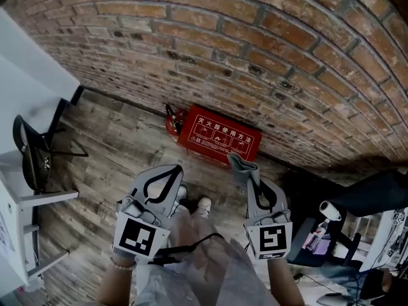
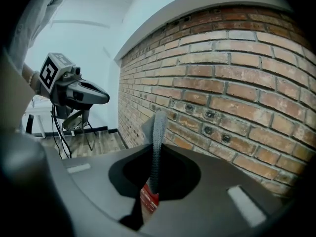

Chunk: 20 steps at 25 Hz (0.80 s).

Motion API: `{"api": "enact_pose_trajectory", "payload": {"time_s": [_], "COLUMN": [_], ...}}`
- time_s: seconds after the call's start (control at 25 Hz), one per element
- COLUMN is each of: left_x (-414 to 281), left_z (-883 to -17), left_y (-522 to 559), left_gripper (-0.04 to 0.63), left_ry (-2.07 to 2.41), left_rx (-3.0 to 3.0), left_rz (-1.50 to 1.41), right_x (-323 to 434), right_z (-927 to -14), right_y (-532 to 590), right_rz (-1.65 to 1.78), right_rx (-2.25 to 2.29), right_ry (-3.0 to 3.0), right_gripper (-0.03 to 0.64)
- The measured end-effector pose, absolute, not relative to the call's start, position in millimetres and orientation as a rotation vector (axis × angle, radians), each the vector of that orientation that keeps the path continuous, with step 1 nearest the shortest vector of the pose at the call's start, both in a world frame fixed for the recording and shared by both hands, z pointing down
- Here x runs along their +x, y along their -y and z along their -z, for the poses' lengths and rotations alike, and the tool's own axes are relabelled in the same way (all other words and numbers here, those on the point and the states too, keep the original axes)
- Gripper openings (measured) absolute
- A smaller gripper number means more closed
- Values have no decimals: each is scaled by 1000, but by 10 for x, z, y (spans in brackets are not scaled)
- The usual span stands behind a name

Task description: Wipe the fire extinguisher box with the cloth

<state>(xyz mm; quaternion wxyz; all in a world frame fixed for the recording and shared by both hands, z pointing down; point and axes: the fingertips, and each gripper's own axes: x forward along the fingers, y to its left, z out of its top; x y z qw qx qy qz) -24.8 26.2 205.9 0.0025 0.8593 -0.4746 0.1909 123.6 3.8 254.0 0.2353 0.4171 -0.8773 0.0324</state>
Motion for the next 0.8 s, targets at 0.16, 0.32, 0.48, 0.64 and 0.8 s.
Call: {"api": "enact_pose_trajectory", "payload": {"time_s": [0.16, 0.32, 0.48, 0.64, 0.8], "left_x": [-418, -557, -669, -802, -953], "left_z": [-2289, -2490, -2715, -2936, -3136], "left_y": [-144, -35, 105, 237, 350], "left_gripper": [-3, -3, -3, -3, -3], "left_ry": [1494, 1513, 1510, 1521, 1538], "left_rx": [2657, 2621, 2603, 2580, 2556], "left_rz": [-619, -611, -610, -606, -595], "right_x": [1124, 985, 794, 584, 397], "right_z": [-2746, -2944, -3178, -3424, -3641], "right_y": [90, 251, 445, 627, 786], "right_rz": [-70, -66, -71, -59, -65], "right_rx": [1104, 1069, 1035, 994, 972], "right_ry": [2391, 2392, 2394, 2400, 2396], "right_gripper": [18, 18, 18, 18, 18]}}
